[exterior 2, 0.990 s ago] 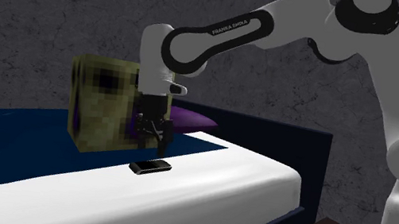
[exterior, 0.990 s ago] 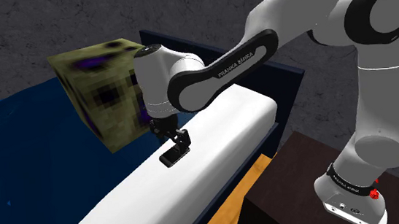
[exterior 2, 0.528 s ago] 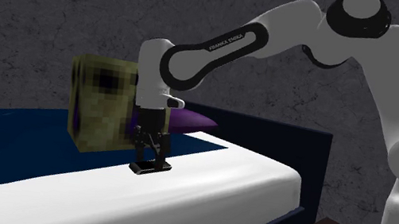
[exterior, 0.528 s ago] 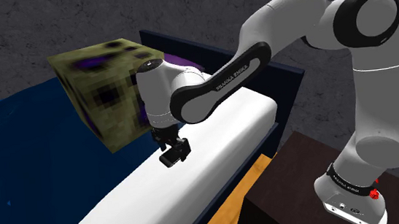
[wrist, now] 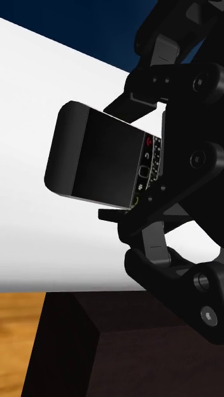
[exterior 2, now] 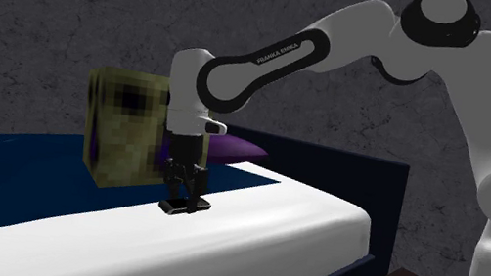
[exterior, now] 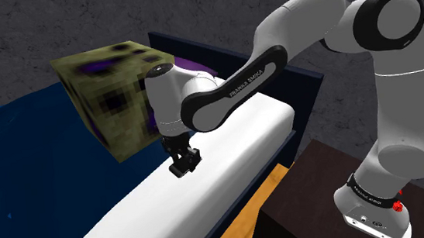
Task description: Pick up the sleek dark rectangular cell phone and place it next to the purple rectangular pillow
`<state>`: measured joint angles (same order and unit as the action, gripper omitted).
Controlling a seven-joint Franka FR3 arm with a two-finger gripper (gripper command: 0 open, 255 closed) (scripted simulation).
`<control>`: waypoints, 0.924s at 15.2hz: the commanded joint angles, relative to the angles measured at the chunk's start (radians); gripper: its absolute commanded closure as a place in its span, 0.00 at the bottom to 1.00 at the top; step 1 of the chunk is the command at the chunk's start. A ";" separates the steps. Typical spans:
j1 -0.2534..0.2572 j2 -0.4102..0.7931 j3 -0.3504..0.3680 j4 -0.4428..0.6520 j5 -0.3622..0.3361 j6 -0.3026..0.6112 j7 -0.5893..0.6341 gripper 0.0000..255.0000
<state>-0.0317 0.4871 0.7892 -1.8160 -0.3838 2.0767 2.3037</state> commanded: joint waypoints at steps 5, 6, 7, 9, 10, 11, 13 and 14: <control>0.001 0.002 0.000 0.000 0.000 -0.002 0.000 1.00; 0.001 0.002 0.000 0.001 0.000 -0.002 0.000 1.00; 0.001 0.002 0.000 0.000 0.000 -0.002 0.000 1.00; 0.000 0.001 0.000 -0.002 0.000 -0.001 0.000 1.00; -0.003 -0.006 0.004 0.003 0.006 -0.010 -0.004 1.00; -0.005 -0.013 0.008 0.007 0.012 -0.020 -0.007 1.00; -0.011 -0.026 0.016 0.017 0.024 -0.040 -0.015 1.00; -0.013 -0.033 0.019 0.023 0.030 -0.051 -0.018 1.00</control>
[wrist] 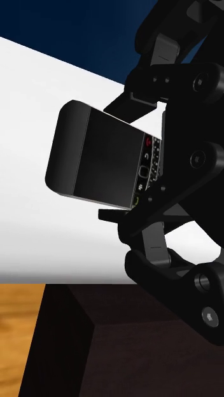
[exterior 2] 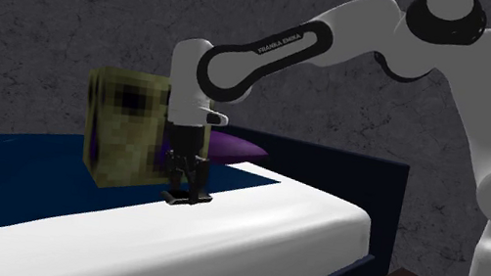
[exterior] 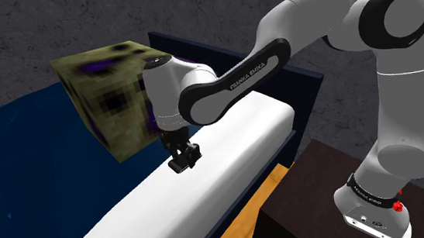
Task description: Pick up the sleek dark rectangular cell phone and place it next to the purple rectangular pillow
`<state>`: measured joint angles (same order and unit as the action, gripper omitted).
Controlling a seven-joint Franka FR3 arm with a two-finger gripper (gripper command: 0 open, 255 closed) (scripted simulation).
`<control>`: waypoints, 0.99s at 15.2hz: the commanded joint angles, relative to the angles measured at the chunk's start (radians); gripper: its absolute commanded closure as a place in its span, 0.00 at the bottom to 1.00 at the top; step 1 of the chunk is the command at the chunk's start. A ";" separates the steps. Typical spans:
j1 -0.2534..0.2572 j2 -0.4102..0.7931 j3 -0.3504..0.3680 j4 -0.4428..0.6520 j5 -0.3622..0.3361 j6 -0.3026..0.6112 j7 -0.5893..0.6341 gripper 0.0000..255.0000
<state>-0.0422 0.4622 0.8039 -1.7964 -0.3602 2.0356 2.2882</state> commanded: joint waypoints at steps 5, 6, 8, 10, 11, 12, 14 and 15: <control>-0.013 -0.039 0.021 0.033 0.034 -0.062 -0.020 1.00; -0.015 -0.045 0.024 0.040 0.039 -0.073 -0.023 1.00; -0.018 -0.055 0.030 0.054 0.049 -0.094 -0.029 1.00; -0.021 -0.065 0.035 0.070 0.058 -0.117 -0.035 1.00; -0.022 -0.070 0.037 0.078 0.062 -0.128 -0.037 1.00; -0.023 -0.075 0.040 0.086 0.067 -0.139 -0.040 1.00; -0.024 -0.083 0.044 0.103 0.074 -0.162 -0.045 1.00; -0.025 -0.087 0.046 0.113 0.078 -0.174 -0.047 1.00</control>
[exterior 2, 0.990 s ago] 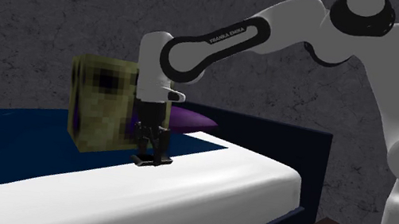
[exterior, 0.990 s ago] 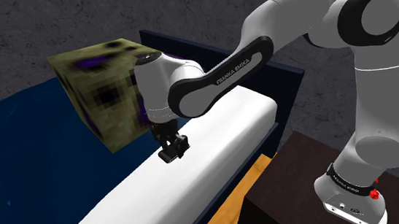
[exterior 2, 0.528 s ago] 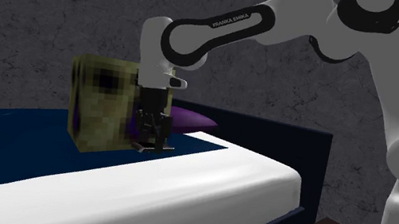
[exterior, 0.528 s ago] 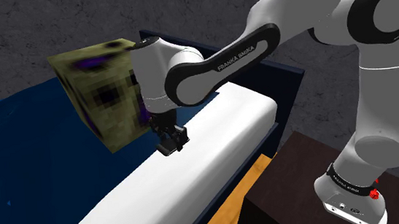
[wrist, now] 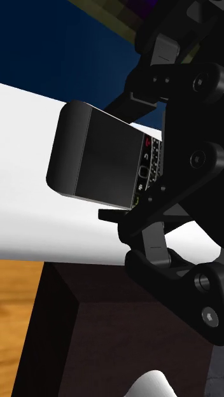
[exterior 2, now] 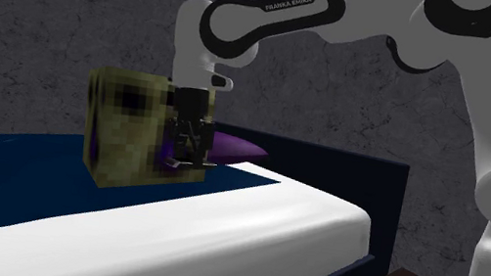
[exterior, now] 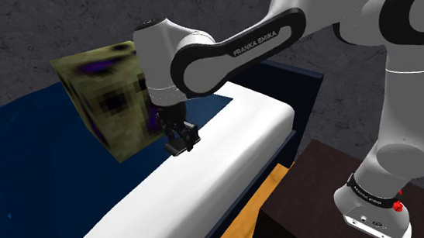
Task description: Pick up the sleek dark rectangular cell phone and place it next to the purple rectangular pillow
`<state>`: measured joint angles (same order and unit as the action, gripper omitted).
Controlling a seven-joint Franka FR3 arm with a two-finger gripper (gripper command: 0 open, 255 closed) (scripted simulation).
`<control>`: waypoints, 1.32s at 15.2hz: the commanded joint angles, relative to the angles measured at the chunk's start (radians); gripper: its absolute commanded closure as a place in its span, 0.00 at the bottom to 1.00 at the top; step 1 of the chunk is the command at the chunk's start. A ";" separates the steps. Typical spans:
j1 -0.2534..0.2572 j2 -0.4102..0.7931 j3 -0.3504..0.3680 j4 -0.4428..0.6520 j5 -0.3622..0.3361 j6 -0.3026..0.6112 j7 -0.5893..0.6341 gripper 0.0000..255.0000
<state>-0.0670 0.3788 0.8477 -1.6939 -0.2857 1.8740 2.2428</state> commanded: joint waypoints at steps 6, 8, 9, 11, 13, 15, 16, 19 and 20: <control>0.000 -0.022 0.011 0.071 0.021 -0.085 -0.014 1.00; 0.002 -0.026 0.014 0.093 0.025 -0.110 -0.017 1.00; 0.003 -0.028 0.015 0.105 0.027 -0.122 -0.018 1.00; 0.005 -0.030 0.017 0.130 0.030 -0.148 -0.021 1.00; 0.008 -0.032 0.018 0.155 0.032 -0.174 -0.023 1.00; 0.013 -0.032 0.019 0.183 0.033 -0.201 -0.024 1.00; 0.015 -0.031 0.020 0.197 0.033 -0.215 -0.025 1.00; -0.033 -0.059 0.015 0.177 0.052 -0.212 -0.076 1.00; -0.057 -0.071 0.011 0.164 0.060 -0.207 -0.102 1.00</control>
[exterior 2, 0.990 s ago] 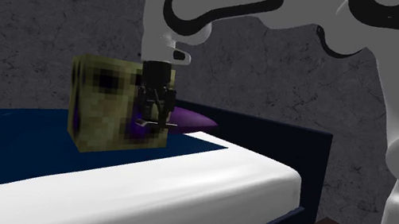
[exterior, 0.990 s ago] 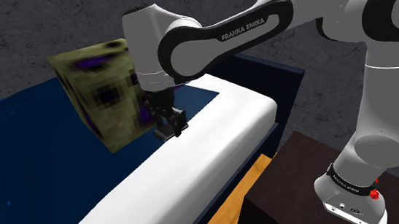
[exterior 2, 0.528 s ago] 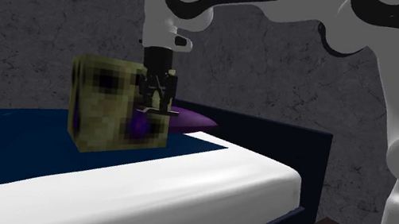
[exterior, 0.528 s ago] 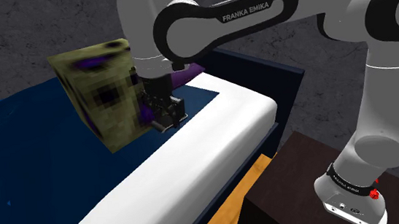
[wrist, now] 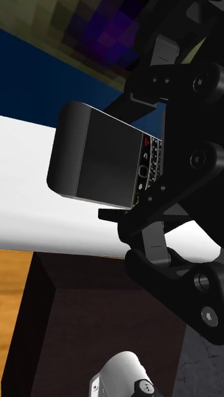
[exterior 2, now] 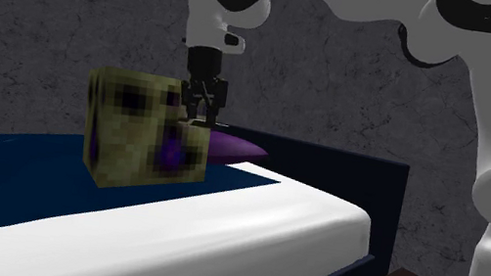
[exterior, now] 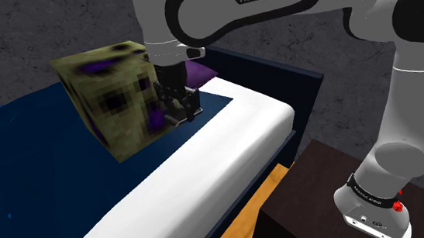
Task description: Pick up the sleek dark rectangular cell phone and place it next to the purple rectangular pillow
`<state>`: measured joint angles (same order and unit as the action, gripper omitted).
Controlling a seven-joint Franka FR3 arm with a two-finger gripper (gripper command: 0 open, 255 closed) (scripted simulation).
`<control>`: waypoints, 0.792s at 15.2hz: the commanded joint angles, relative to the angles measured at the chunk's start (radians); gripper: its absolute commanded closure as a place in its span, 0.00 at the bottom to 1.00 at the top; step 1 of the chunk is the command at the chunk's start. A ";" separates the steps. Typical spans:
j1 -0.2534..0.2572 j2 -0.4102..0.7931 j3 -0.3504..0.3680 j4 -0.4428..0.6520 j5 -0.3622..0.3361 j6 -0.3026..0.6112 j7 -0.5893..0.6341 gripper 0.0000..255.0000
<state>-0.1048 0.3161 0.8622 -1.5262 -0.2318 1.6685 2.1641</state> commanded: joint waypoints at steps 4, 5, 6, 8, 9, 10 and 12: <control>-0.103 -0.046 -0.023 -0.038 0.031 0.012 -0.123 1.00; -0.122 -0.052 -0.029 -0.044 0.035 0.014 -0.147 1.00; -0.140 -0.058 -0.035 -0.048 0.038 0.016 -0.171 1.00; -0.173 -0.064 -0.049 -0.052 0.043 0.018 -0.217 1.00; -0.188 -0.066 -0.056 -0.052 0.043 0.018 -0.240 1.00; -0.203 -0.066 -0.063 -0.050 0.043 0.018 -0.262 1.00; -0.231 -0.063 -0.078 -0.044 0.041 0.017 -0.305 1.00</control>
<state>-0.3220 0.2505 0.7918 -1.5735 -0.1880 1.6854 1.8816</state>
